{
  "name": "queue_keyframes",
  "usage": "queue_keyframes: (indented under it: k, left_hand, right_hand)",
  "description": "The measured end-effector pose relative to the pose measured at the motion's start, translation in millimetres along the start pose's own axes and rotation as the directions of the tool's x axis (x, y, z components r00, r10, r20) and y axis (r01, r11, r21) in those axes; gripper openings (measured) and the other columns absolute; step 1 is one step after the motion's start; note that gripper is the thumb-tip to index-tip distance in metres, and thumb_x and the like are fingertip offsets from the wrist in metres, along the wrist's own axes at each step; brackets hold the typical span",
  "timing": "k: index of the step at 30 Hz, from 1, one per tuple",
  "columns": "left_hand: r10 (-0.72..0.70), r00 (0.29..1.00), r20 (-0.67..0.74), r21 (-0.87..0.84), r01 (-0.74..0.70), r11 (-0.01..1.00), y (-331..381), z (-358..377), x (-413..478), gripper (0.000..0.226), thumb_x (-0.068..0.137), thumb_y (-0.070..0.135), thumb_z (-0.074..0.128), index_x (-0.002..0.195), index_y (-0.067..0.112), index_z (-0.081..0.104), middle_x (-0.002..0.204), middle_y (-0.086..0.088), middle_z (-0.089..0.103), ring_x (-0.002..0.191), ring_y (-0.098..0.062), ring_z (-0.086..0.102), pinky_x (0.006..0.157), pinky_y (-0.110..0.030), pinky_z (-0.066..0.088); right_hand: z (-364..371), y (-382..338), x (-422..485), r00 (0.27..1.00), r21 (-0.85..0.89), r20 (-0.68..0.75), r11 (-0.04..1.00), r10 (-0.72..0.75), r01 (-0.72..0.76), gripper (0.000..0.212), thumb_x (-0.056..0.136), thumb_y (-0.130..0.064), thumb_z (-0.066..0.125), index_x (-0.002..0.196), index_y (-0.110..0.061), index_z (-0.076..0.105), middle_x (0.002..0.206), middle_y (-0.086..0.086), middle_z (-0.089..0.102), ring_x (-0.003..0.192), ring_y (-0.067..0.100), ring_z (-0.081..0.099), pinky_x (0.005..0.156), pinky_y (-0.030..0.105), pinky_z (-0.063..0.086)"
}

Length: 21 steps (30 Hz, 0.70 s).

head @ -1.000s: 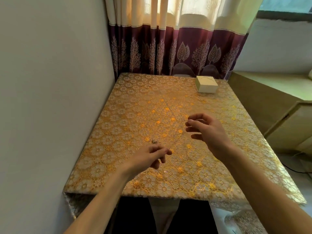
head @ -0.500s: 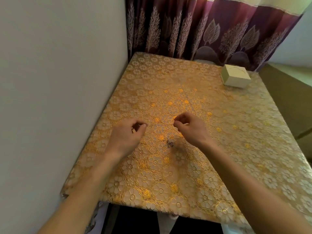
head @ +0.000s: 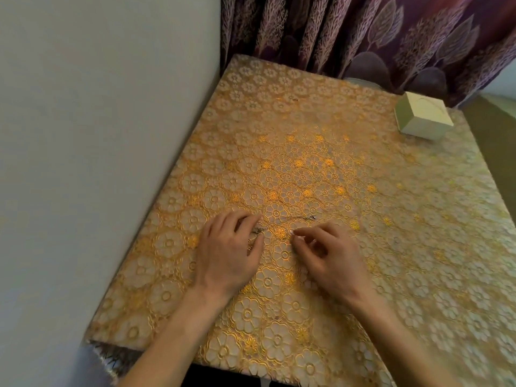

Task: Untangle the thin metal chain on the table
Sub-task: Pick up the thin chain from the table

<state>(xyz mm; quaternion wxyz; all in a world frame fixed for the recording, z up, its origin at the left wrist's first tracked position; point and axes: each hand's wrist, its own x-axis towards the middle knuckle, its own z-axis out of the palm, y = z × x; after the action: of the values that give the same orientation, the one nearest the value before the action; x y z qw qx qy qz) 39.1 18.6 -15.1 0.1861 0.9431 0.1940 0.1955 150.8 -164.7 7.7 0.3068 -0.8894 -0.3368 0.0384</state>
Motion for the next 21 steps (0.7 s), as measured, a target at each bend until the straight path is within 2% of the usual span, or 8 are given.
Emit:
queue_keyframes:
  k: [2,5,8,11,13,16,18,21]
  left_hand:
    - [-0.01,1.0,0.025,0.035,0.009,0.999,1,-1,-3,0.041,0.093,0.043,0.055,0.125,0.018,0.066,0.124,-0.001,0.065,0.117,-0.022,0.058,0.098,-0.041,0.047]
    - [-0.05,0.992,0.114,0.105,0.038,0.994,3,-6,-16,0.054,0.1,0.049,0.04,0.141,0.017,0.053,0.146,-0.006,0.052,0.136,-0.024,0.045,0.115,-0.042,0.036]
    - [-0.144,0.973,0.183,0.2,0.106,0.974,5,-16,-33,0.067,0.101,0.058,0.026,0.158,0.022,0.024,0.166,-0.006,0.02,0.153,-0.024,0.019,0.124,-0.044,0.014]
    - [-0.212,0.942,0.261,0.234,0.151,0.96,7,-21,-43,0.07,0.101,0.062,0.013,0.159,0.028,-0.008,0.167,-0.004,-0.012,0.154,-0.019,-0.012,0.126,-0.045,-0.002]
    - [-0.225,0.937,0.266,0.244,0.16,0.957,8,-21,-43,0.07,0.101,0.062,0.013,0.158,0.029,-0.009,0.167,-0.002,-0.013,0.154,-0.018,-0.014,0.125,-0.045,-0.006]
    - [-0.24,0.939,0.248,0.25,0.177,0.952,8,-22,-43,0.07,0.1,0.062,0.017,0.16,0.028,0.0,0.169,-0.002,-0.005,0.155,-0.018,-0.007,0.125,-0.045,-0.004]
    - [-0.244,0.939,0.242,0.237,0.187,0.953,7,-22,-45,0.07,0.1,0.062,0.018,0.16,0.029,0.004,0.169,-0.001,-0.001,0.155,-0.018,-0.003,0.126,-0.045,-0.002]
    - [-0.24,0.946,0.22,0.208,0.195,0.959,8,-22,-47,0.07,0.099,0.064,0.02,0.16,0.03,0.008,0.169,0.0,0.002,0.155,-0.018,0.0,0.126,-0.044,-0.002]
  right_hand:
    - [5,0,-3,0.999,-0.055,-0.022,0.998,-0.039,0.038,0.023,0.091,-0.04,0.07,0.112,-0.03,0.076,0.095,-0.012,0.062,0.087,0.006,0.054,0.071,0.022,0.046]
    - [8,1,-6,0.989,-0.137,-0.082,0.984,-0.123,0.111,0.025,0.095,-0.038,0.067,0.116,-0.029,0.076,0.094,-0.006,0.064,0.084,0.013,0.056,0.066,0.025,0.045]
    - [6,1,-7,0.977,-0.172,-0.074,0.967,-0.202,0.187,0.027,0.096,-0.04,0.061,0.114,-0.028,0.077,0.096,-0.001,0.064,0.086,0.018,0.057,0.067,0.029,0.047]
    - [5,-3,-5,0.995,-0.113,-0.015,0.989,-0.102,0.099,0.02,0.095,-0.038,0.065,0.11,-0.031,0.076,0.098,-0.005,0.061,0.089,0.016,0.058,0.072,0.033,0.05]
    - [6,-4,-4,0.999,-0.057,0.019,0.998,-0.036,0.037,0.017,0.095,-0.038,0.066,0.108,-0.032,0.075,0.098,-0.01,0.057,0.09,0.013,0.057,0.077,0.032,0.049]
    - [4,-3,-4,0.999,0.016,0.036,1.0,0.002,-0.003,0.013,0.093,-0.031,0.069,0.103,-0.024,0.072,0.098,-0.007,0.057,0.088,0.014,0.058,0.08,0.029,0.046]
    - [-1,-2,-8,0.997,0.057,0.053,0.997,0.048,-0.051,0.011,0.093,-0.028,0.069,0.1,-0.019,0.069,0.098,-0.003,0.06,0.089,0.015,0.056,0.08,0.026,0.042]
    - [-12,-1,-22,0.993,0.117,0.06,0.987,0.1,-0.106,0.008,0.095,-0.028,0.066,0.096,-0.02,0.066,0.094,-0.005,0.061,0.087,0.015,0.056,0.075,0.024,0.045]
